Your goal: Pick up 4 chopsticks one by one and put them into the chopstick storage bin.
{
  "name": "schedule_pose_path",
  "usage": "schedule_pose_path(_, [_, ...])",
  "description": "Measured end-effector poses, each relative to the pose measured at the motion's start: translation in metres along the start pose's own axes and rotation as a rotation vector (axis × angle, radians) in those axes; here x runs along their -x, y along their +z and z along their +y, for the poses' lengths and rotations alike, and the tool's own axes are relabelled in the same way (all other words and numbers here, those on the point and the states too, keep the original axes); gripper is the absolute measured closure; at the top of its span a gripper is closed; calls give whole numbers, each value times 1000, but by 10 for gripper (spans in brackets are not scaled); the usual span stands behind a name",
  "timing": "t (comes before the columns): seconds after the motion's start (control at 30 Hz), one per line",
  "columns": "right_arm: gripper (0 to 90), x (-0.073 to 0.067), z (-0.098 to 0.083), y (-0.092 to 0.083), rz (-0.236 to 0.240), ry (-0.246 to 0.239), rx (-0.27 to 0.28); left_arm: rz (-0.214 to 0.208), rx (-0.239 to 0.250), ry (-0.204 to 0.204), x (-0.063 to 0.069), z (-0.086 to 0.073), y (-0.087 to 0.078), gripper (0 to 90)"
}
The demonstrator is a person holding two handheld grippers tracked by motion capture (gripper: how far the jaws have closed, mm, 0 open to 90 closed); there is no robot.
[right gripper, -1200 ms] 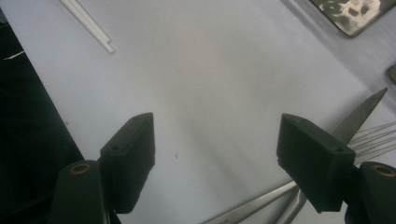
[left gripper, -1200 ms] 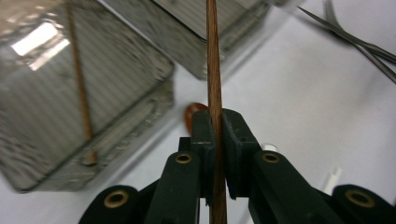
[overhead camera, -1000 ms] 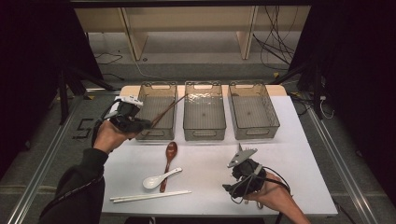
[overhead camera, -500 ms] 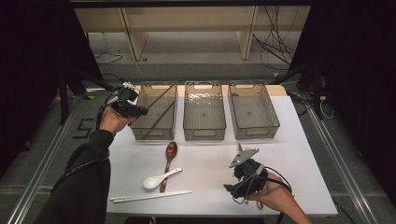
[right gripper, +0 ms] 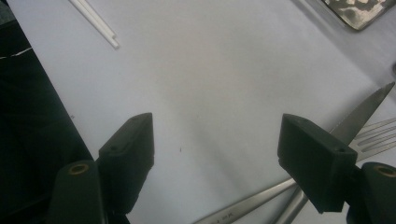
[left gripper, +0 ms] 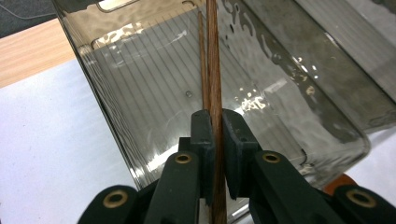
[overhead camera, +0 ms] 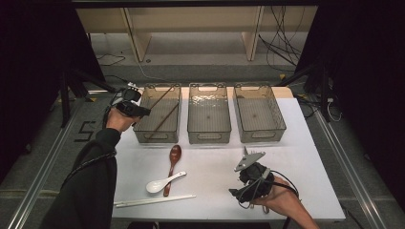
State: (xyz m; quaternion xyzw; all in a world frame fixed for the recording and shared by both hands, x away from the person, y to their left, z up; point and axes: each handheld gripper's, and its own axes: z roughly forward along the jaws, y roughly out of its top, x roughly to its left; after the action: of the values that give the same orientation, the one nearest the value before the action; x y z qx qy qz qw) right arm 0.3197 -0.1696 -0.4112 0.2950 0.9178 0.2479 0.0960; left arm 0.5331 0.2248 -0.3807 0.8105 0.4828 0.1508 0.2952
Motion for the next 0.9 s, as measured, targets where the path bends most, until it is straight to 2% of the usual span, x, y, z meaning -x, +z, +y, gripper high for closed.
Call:
schedule_pose_path(0.23, [281, 1, 0, 0, 1, -4, -4, 8, -6, -11, 0, 1, 7, 826])
schedule_pose_path(0.3, [282, 1, 0, 0, 4, -8, -3, 15, 5, -15, 0, 1, 8, 820])
schedule_pose_path(0.33, [283, 1, 0, 0, 5, -9, -3, 19, 11, -20, 0, 1, 9, 794])
schedule_pose_path(0.4, [284, 0, 0, -1, 4, -2, -4, 15, 18, -30, -2, -1, 10, 666])
schedule_pose_path(0.5, [285, -1, 0, 0, 13, -15, -7, 27, 21, -43, -2, -2, 8, 586])
schedule_pose_path(0.63, [285, 0, 0, 0, 13, -13, -5, 2, 40, -35, 0, -4, -2, 494])
schedule_pose_path(0.77, [285, 0, 0, 0, 11, -12, -5, -18, 69, -33, 2, -7, -17, 438])
schedule_pose_path(0.9, [284, -1, 1, 0, 10, -15, -5, -38, 70, -28, 7, -11, -32, 354])
